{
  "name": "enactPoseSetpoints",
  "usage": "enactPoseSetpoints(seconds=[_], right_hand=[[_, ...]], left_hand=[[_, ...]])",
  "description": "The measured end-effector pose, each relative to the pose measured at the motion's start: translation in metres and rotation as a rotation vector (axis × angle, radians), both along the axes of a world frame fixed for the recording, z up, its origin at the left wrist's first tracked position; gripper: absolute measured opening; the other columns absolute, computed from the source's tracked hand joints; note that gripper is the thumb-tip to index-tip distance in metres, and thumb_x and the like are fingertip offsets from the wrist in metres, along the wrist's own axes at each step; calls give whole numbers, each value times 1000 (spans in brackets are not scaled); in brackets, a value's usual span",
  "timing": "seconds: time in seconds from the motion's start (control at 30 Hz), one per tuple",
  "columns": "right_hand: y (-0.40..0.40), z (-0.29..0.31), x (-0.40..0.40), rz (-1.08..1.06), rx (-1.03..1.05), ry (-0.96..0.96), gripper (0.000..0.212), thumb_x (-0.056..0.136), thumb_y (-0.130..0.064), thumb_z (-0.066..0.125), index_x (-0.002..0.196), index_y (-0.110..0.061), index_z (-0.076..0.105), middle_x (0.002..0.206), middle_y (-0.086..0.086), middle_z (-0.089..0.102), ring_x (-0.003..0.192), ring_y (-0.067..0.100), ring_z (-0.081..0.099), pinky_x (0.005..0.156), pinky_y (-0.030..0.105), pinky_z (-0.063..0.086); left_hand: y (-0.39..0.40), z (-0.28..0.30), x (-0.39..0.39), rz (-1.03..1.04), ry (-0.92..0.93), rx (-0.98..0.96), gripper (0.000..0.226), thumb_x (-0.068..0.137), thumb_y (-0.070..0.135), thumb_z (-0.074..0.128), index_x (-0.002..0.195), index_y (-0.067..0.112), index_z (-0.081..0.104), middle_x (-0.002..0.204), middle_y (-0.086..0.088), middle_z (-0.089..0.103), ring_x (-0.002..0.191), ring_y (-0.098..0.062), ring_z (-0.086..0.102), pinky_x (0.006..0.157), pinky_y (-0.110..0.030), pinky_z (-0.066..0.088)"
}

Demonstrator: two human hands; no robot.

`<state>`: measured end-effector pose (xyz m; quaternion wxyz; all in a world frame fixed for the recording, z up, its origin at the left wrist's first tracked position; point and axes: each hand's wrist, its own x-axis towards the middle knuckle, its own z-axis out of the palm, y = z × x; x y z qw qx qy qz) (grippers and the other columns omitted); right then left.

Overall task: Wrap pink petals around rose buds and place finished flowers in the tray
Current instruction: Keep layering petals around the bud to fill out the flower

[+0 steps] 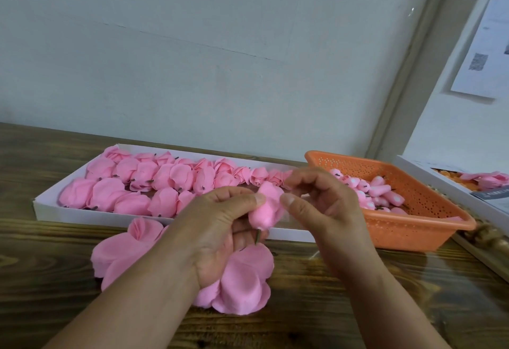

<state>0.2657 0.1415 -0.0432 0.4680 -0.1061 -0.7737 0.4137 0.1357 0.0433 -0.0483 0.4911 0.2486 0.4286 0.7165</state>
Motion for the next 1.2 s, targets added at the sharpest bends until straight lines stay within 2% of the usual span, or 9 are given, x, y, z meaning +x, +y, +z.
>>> enactPoseSetpoints(seconds=[0.17,0.33,0.47,0.6,0.67,0.77,0.9,1.03,1.2], right_hand=[[-10,0,-2,-11,194,-134,6,74,-14,67,75,-19,64,72,0,60,65,13,53,62,22,45],[-12,2,-2,29,63,-84,6,74,-11,65,72,-17,67,71,4,65,63,15,55,60,28,47],[-13,3,-1,73,2,-46,6,76,-14,66,70,-13,67,68,8,64,60,14,54,57,33,47],[-12,1,-3,49,-30,-65,7,73,-19,70,73,-12,66,64,11,61,58,19,51,54,33,44],[-12,1,-3,48,-44,-64,3,73,-17,69,72,-14,67,63,6,61,58,15,51,55,30,44],[-11,0,-4,63,-84,-49,4,73,-16,67,71,-18,69,62,-3,62,57,7,53,56,21,45],[-10,0,-4,105,-193,-13,4,70,-14,68,70,-17,70,62,-4,63,58,6,56,57,17,46],[-12,4,-3,124,-207,14,11,67,-9,69,68,-19,72,61,-3,65,55,6,57,55,17,47],[-18,4,-3,-51,-67,9,16,72,2,73,71,-13,68,67,9,67,61,21,59,61,35,52]], left_hand=[[0,3,-2,70,-5,60,26,55,13,69,80,6,65,77,-16,73,62,-22,70,50,-25,55],[-1,2,-2,47,15,80,31,55,14,69,84,6,66,84,-17,74,69,-23,72,53,-26,56],[-4,4,0,50,58,105,19,55,13,70,73,10,69,82,-17,74,66,-22,72,52,-25,55],[-4,5,2,100,161,114,15,62,9,71,77,8,66,78,-13,74,65,-21,71,52,-24,54],[-4,6,3,124,186,120,9,69,5,70,76,8,67,80,-12,75,67,-21,72,53,-24,55],[-5,6,4,130,196,136,16,58,11,71,73,9,67,81,-11,75,69,-22,73,53,-25,56],[-5,7,3,119,207,146,23,53,14,71,75,9,67,80,-11,75,70,-23,73,53,-24,56],[-6,8,3,97,222,148,11,53,15,71,64,16,70,81,-10,75,72,-24,73,54,-24,56],[-6,6,3,101,216,149,12,52,16,72,64,18,73,83,-10,75,73,-24,73,57,-27,57]])
